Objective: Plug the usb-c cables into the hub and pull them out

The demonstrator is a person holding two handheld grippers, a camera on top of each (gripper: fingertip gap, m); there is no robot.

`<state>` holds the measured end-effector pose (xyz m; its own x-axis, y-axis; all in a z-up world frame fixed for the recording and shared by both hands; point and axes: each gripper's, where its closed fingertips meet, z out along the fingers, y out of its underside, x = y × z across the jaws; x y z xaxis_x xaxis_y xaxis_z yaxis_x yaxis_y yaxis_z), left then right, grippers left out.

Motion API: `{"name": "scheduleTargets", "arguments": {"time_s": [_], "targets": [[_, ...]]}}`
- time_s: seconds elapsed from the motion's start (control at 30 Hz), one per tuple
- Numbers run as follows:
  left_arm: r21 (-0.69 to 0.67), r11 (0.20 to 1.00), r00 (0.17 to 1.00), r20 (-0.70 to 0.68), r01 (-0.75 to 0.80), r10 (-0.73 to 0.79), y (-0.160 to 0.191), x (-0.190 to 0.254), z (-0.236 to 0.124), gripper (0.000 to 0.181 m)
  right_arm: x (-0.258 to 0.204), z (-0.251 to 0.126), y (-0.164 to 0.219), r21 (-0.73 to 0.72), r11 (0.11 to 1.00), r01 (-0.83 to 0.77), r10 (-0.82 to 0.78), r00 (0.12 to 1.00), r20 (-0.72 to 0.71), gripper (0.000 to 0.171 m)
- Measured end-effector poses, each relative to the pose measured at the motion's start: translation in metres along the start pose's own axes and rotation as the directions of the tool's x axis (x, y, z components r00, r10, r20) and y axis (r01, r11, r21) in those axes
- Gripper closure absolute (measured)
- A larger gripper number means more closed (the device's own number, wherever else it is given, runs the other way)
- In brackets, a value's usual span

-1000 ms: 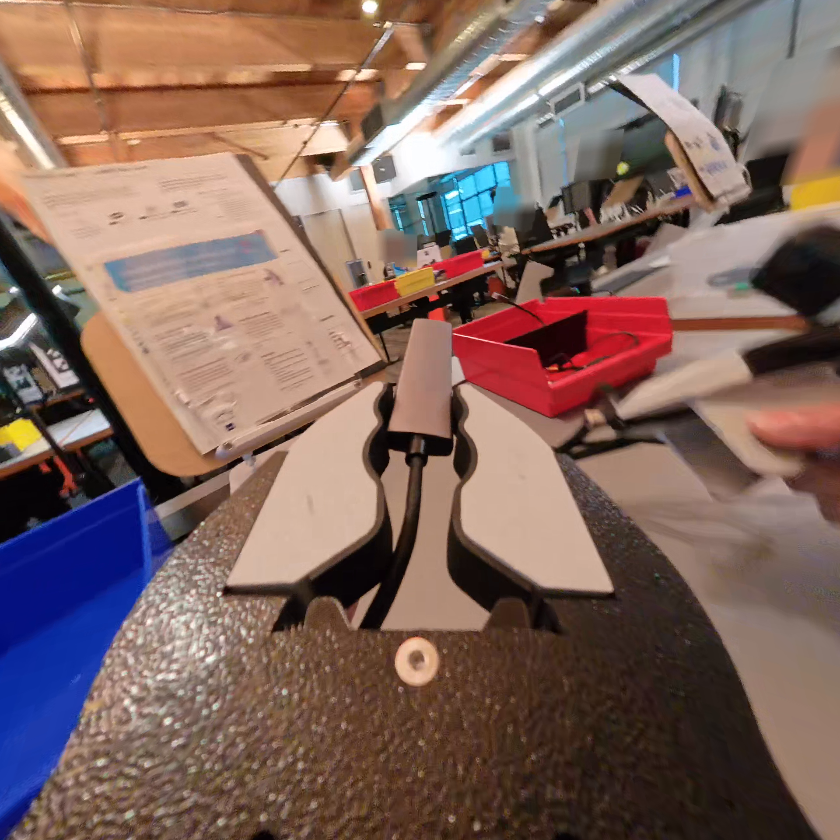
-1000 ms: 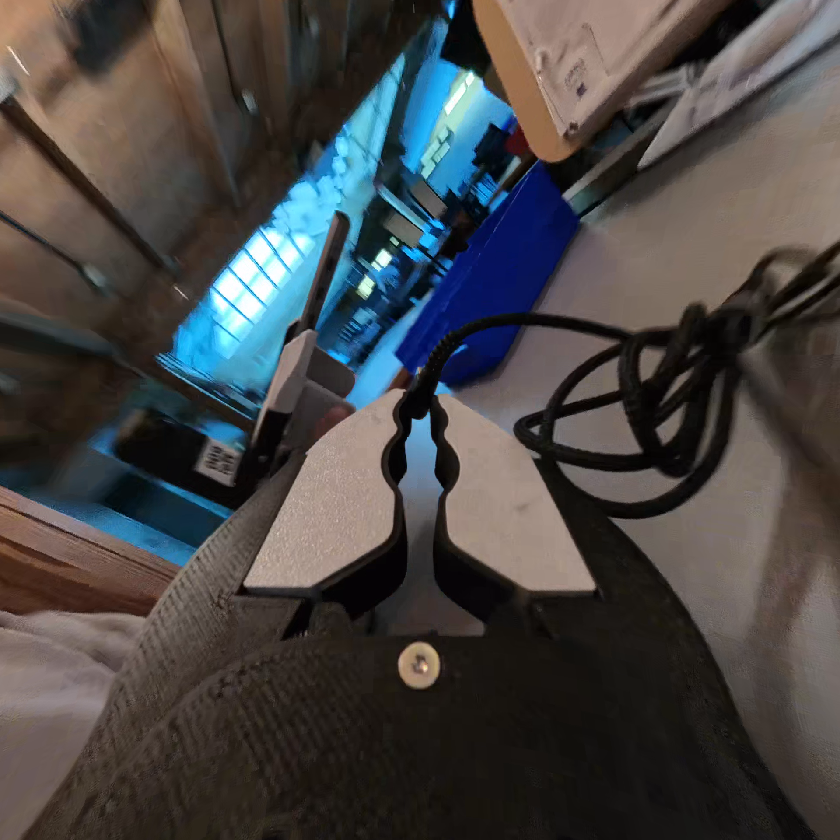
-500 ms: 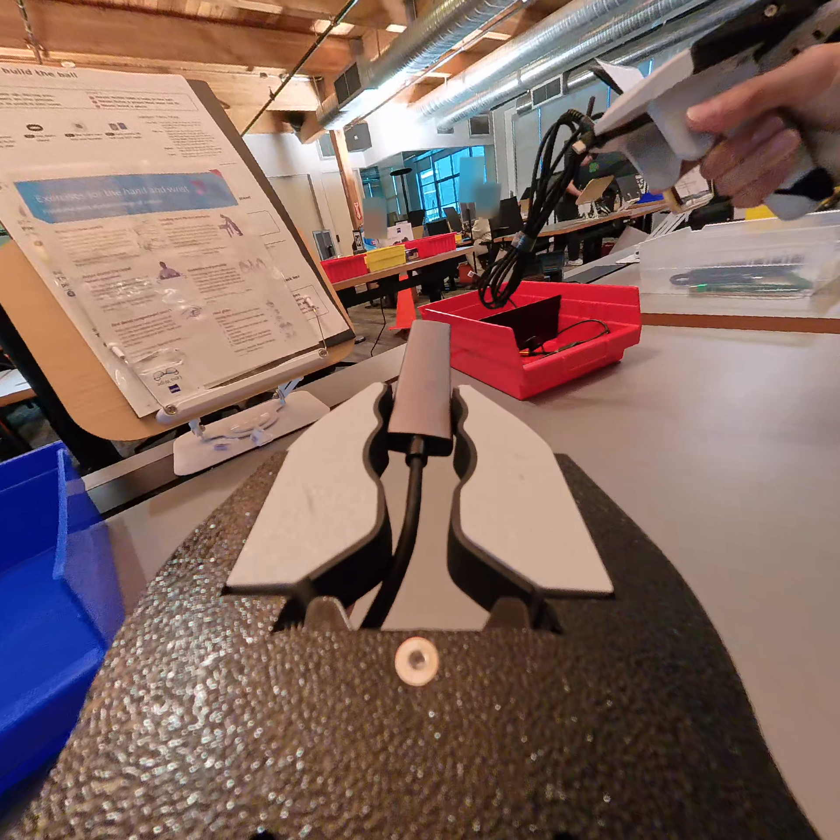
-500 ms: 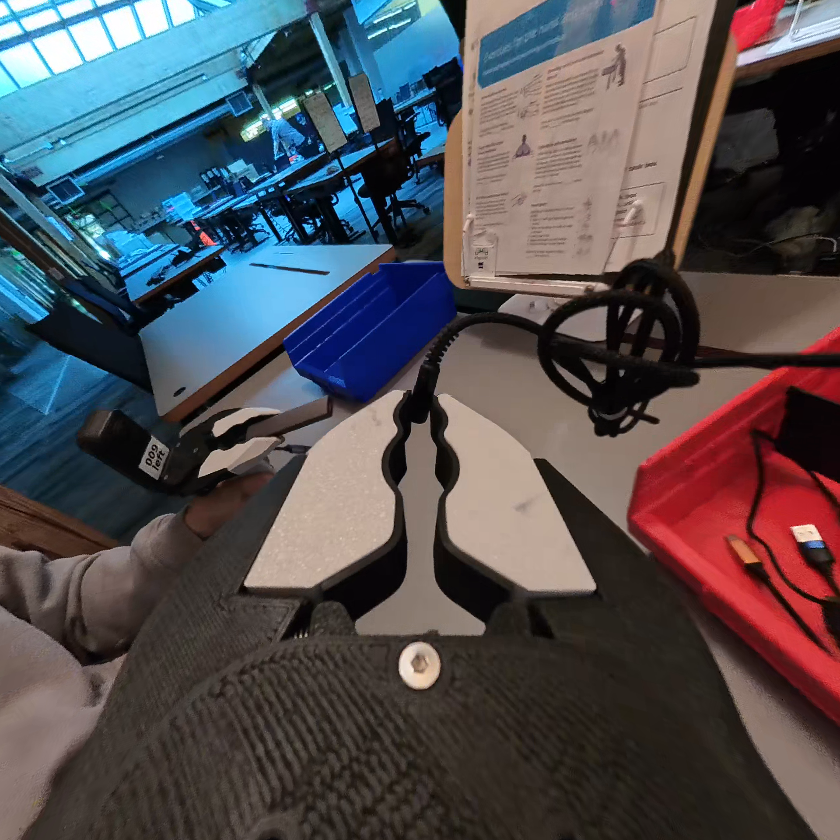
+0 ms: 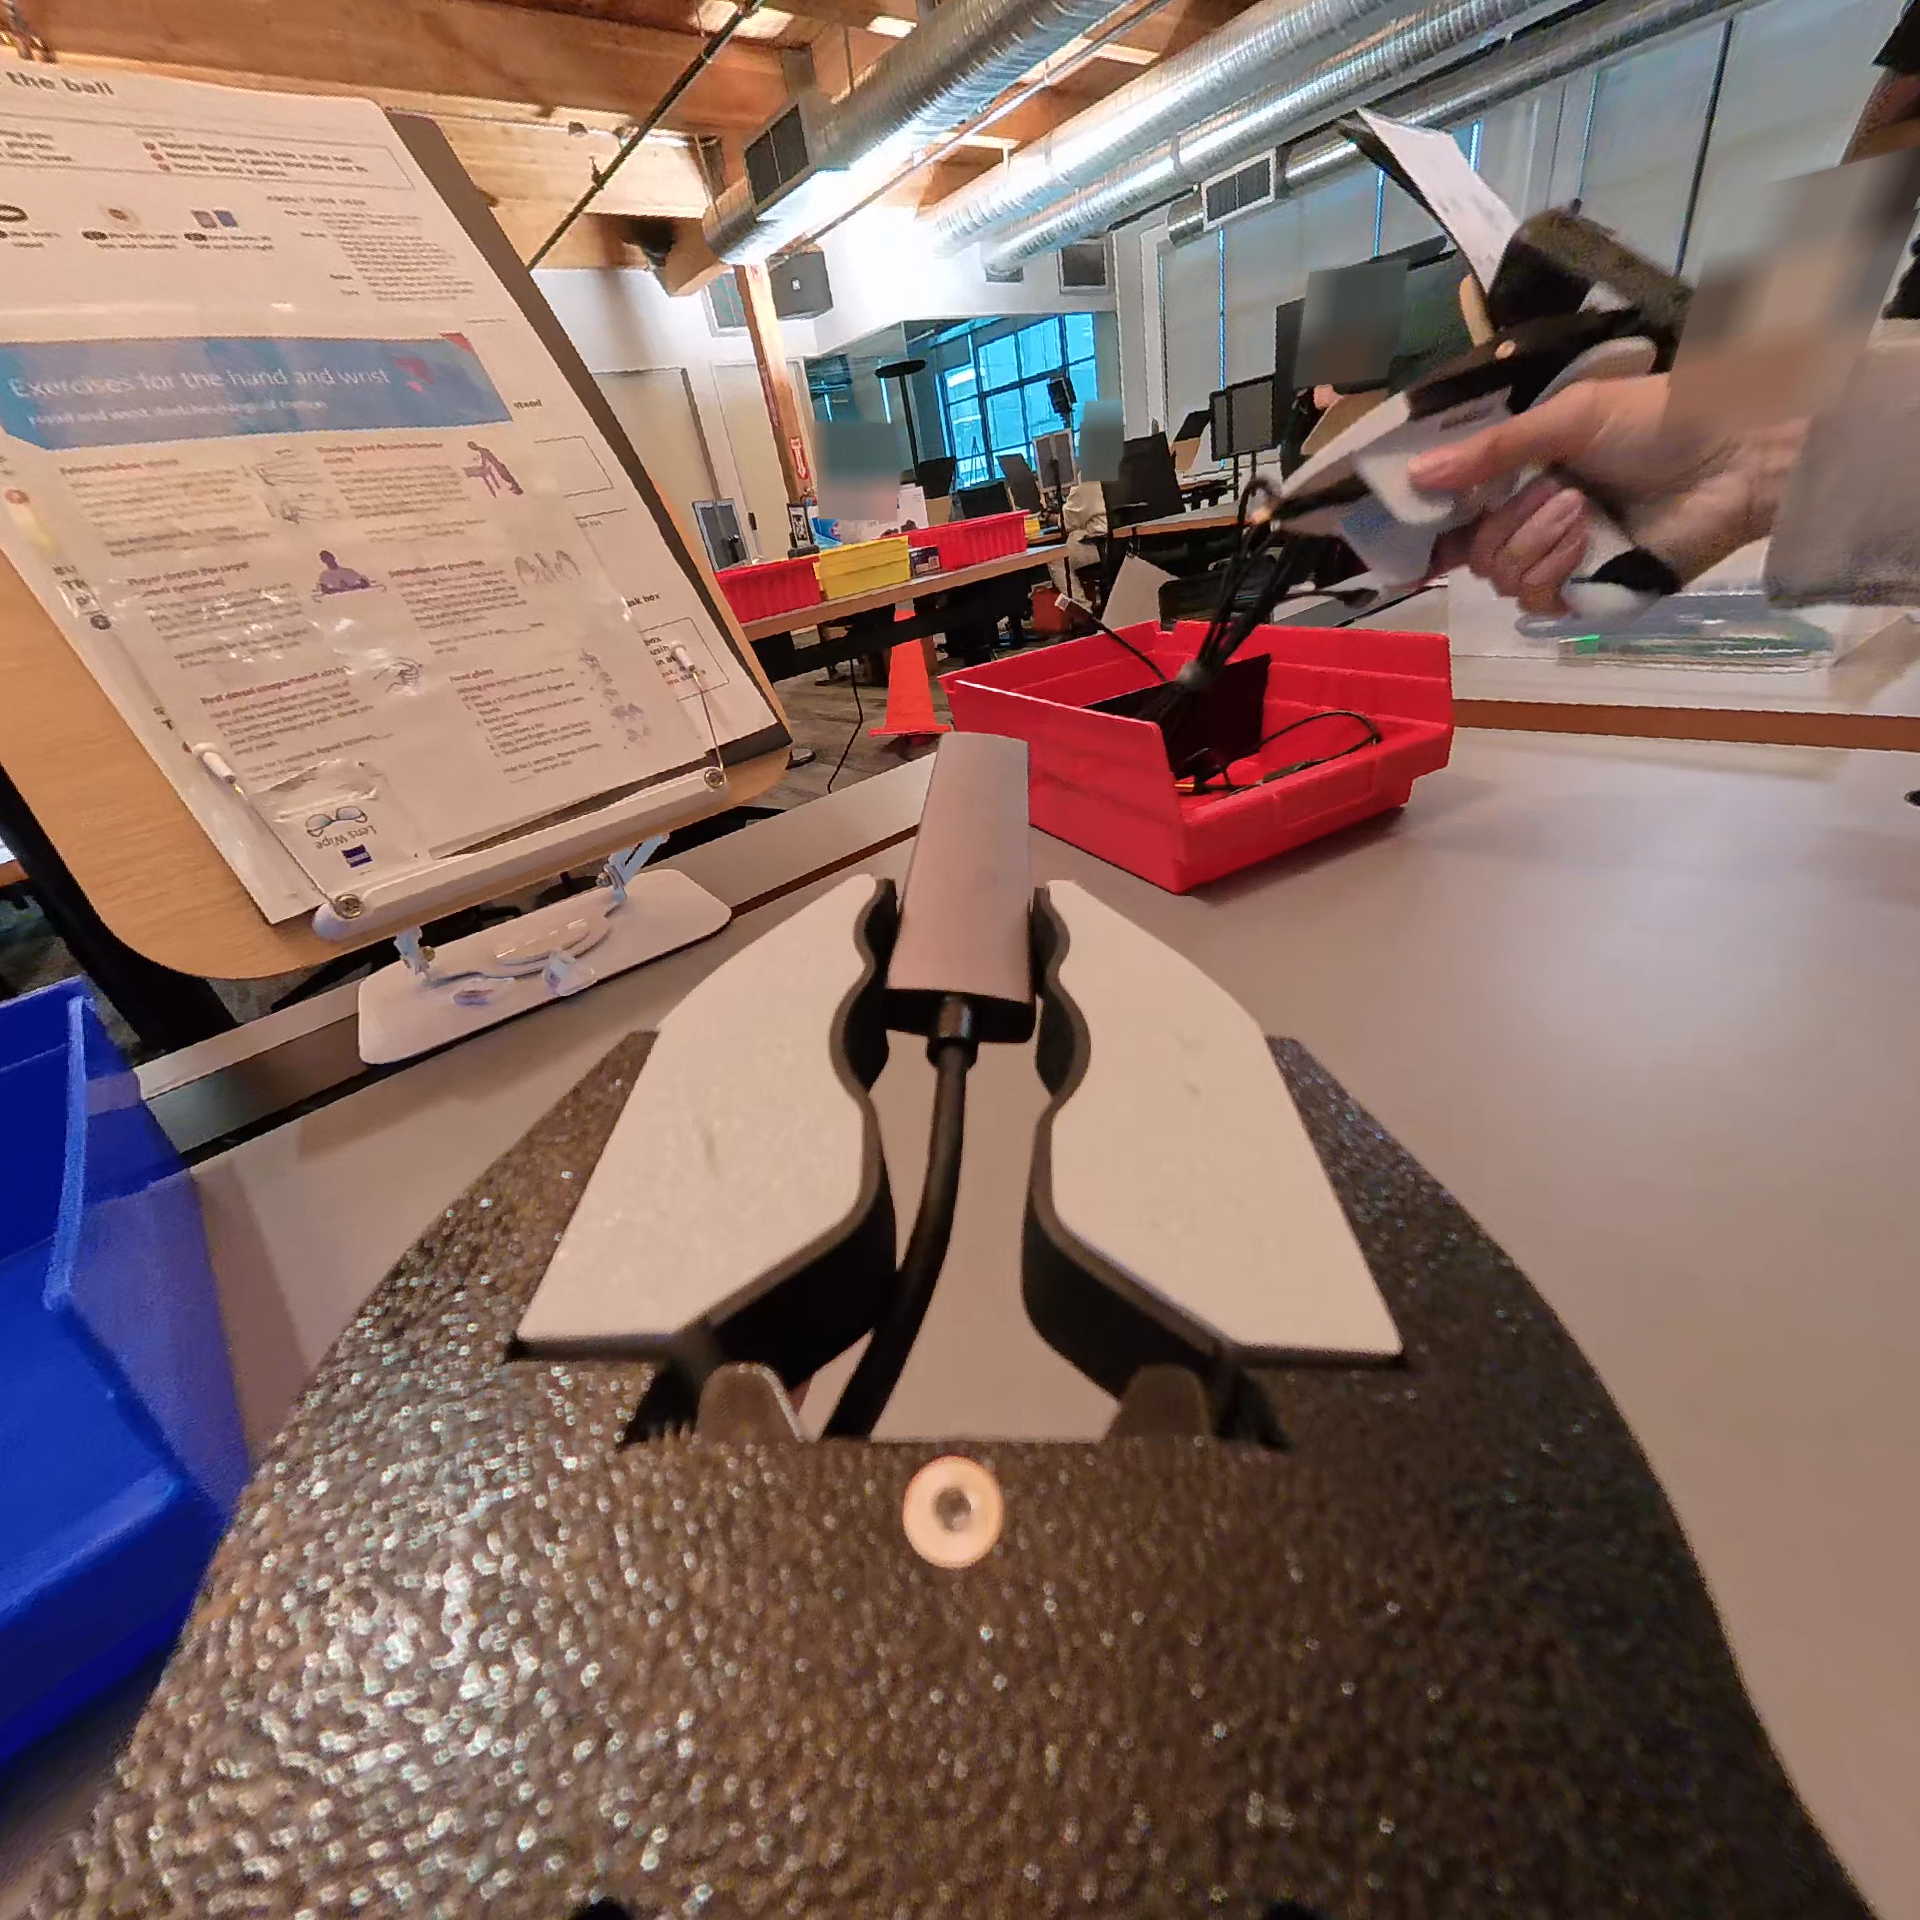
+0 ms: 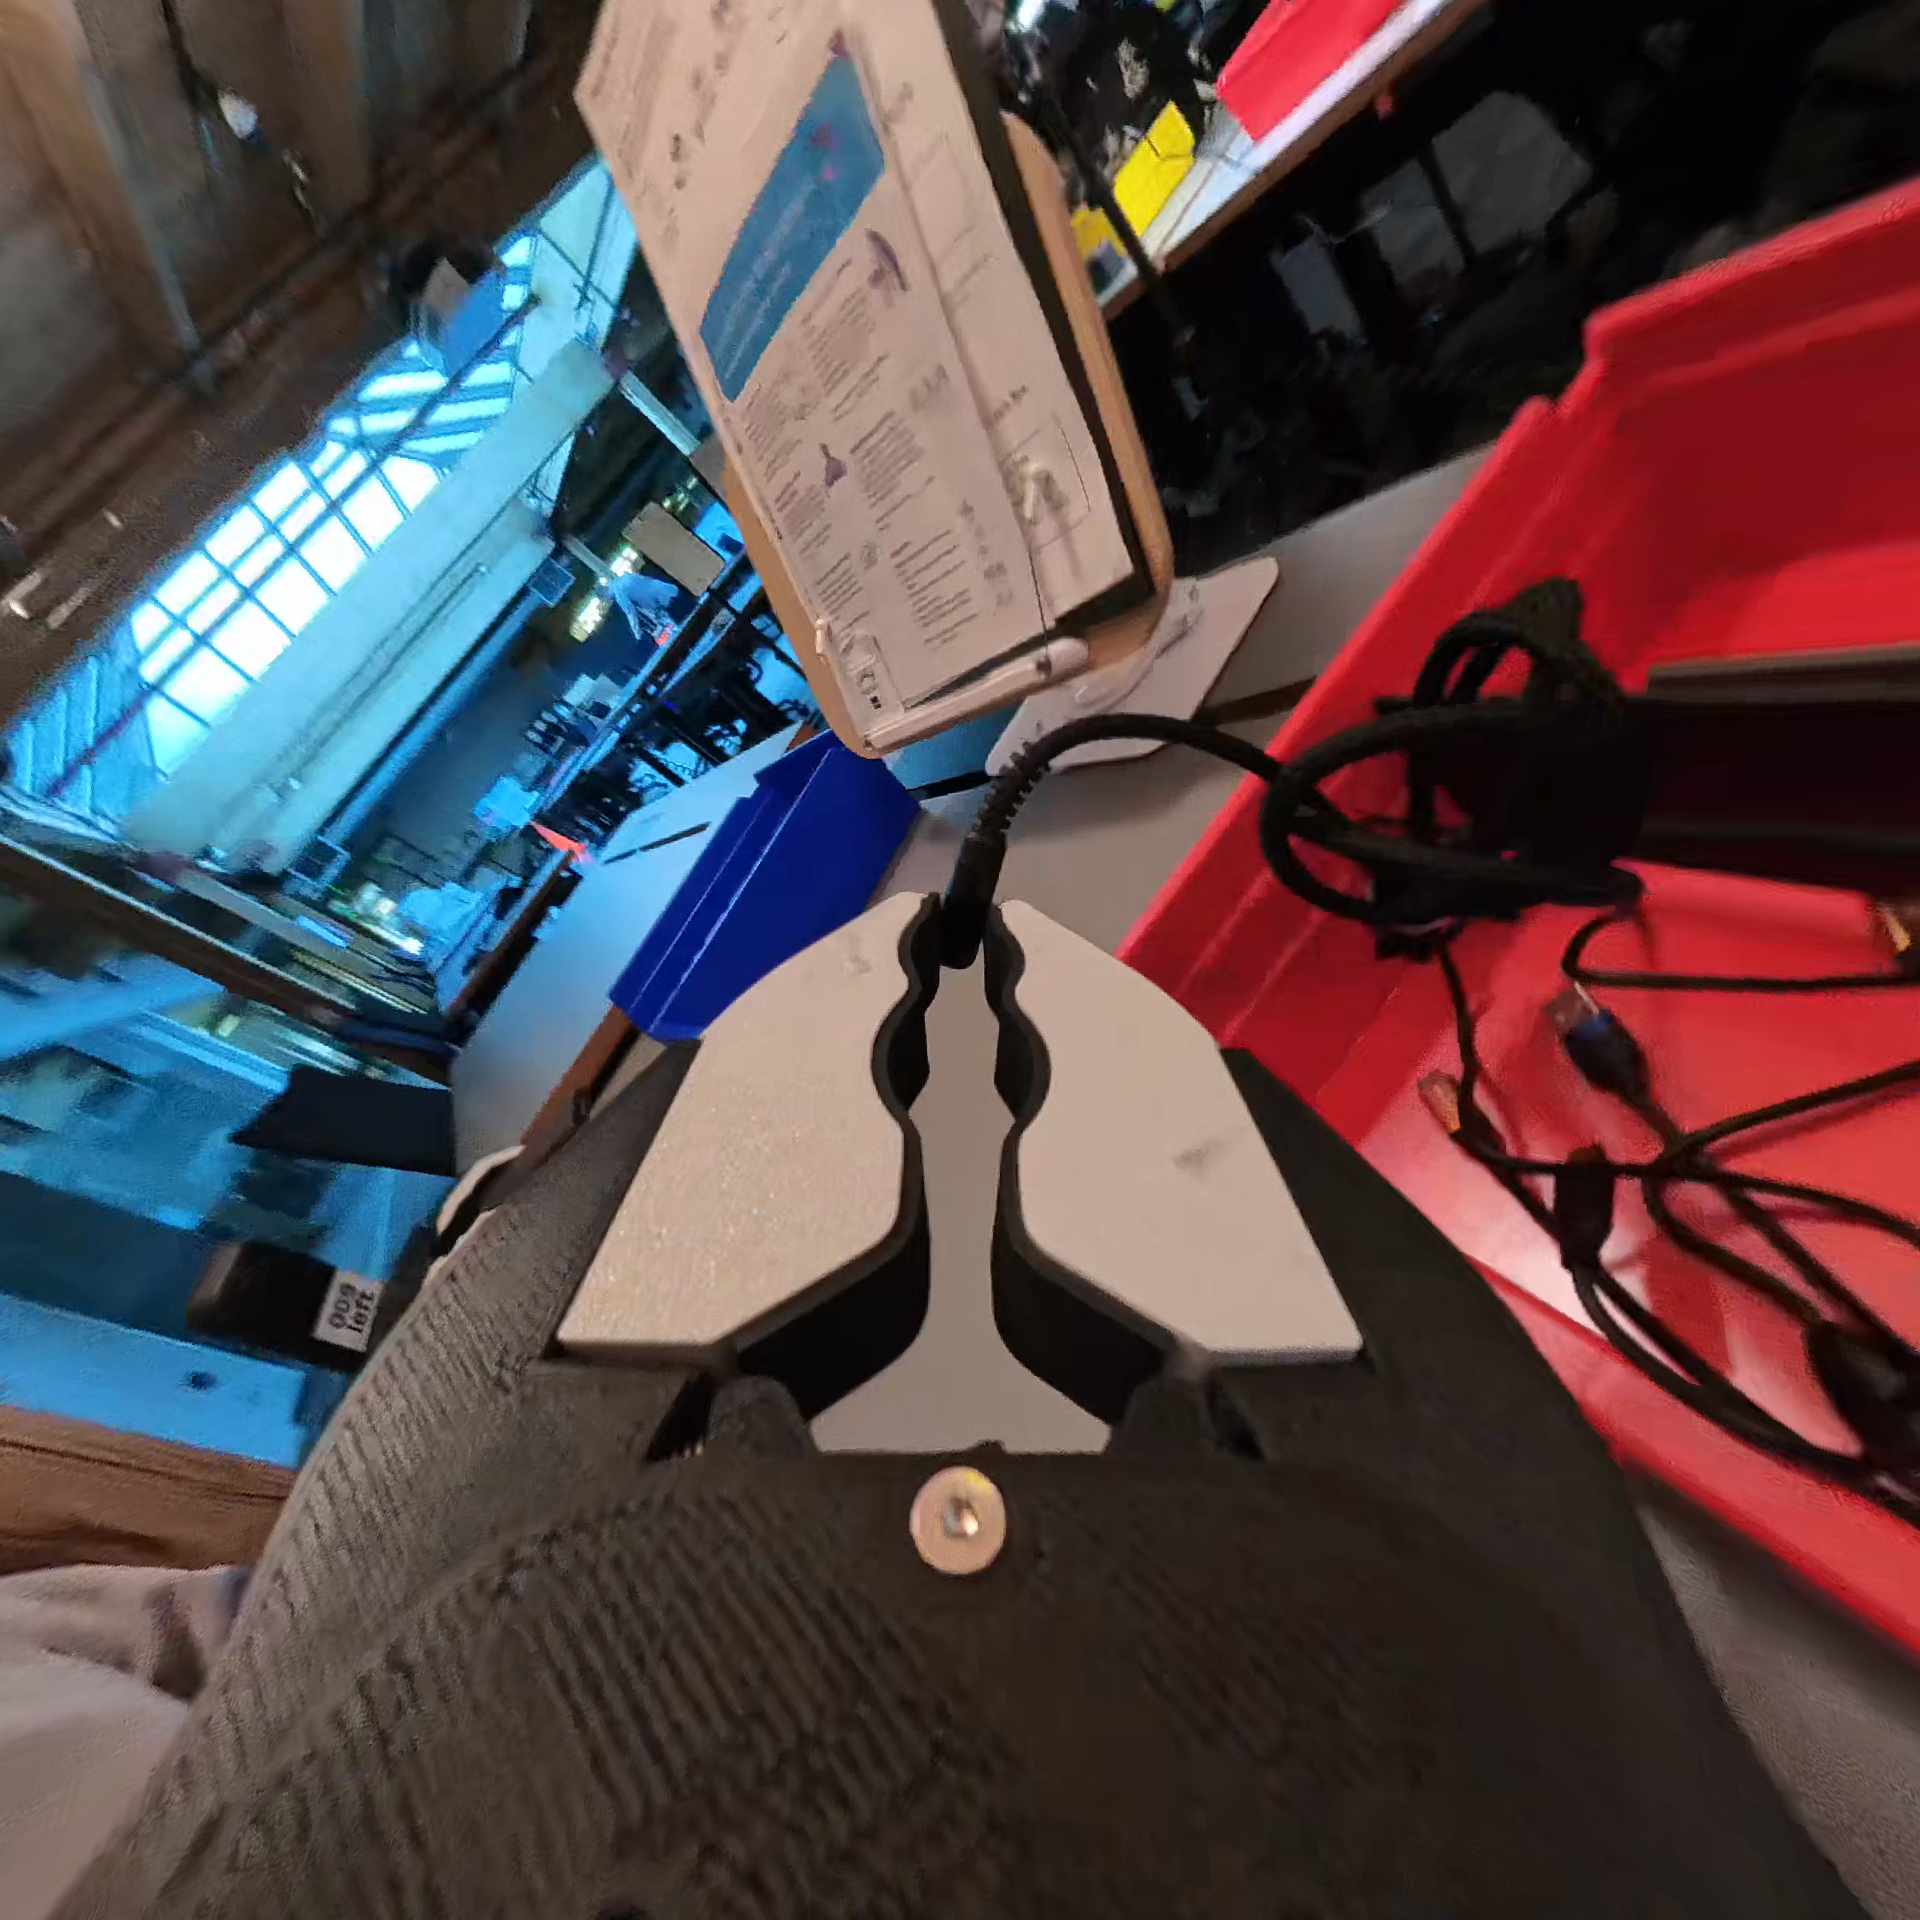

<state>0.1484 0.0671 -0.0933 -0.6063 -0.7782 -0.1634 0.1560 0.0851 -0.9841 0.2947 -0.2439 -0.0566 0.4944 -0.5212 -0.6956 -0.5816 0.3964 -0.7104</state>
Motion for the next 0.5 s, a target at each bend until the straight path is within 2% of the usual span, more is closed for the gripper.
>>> {"name": "scheduleTargets", "arguments": {"time_s": [0.17, 0.23, 0.27, 0.33, 0.4, 0.47, 0.5], "targets": [[-0.002, 1.000, 1.000, 0.003, 0.004, -0.004, 0.002, -0.001, 0.000, 0.157, 0.033, 0.018, 0.020, -0.077, 0.993, -0.092, 0.089, 0.995, -0.044, 0.163], [-0.005, 1.000, 1.000, 0.003, 0.006, -0.006, 0.003, -0.001, 0.001, 0.157, 0.061, 0.018, 0.022, -0.104, 0.993, -0.061, 0.041, 0.981, -0.188, 0.163], [-0.002, 1.000, 1.000, 0.005, 0.007, -0.007, 0.003, -0.001, 0.000, 0.157, 0.082, 0.012, 0.025, -0.145, 0.988, -0.042, -0.005, 0.952, -0.308, 0.163], [-0.001, 1.000, 1.000, 0.004, 0.007, -0.007, 0.002, -0.001, 0.000, 0.157, 0.118, -0.006, 0.033, -0.278, 0.961, -0.007, -0.145, 0.839, -0.525, 0.151], [0.004, 1.000, 1.000, 0.003, 0.008, -0.008, 0.001, -0.001, 0.000, 0.157, 0.135, -0.021, 0.043, -0.444, 0.894, 0.052, -0.335, 0.737, -0.587, 0.138], [0.004, 1.000, 1.000, 0.000, 0.011, -0.011, 0.001, -0.001, 0.000, 0.157, 0.143, -0.030, 0.046, -0.565, 0.818, 0.108, -0.492, 0.641, -0.589, 0.126], [0.004, 1.000, 1.000, -0.002, 0.012, -0.012, 0.002, 0.000, 0.001, 0.157, 0.146, -0.035, 0.046, -0.611, 0.780, 0.136, -0.559, 0.589, -0.584, 0.129]]}}
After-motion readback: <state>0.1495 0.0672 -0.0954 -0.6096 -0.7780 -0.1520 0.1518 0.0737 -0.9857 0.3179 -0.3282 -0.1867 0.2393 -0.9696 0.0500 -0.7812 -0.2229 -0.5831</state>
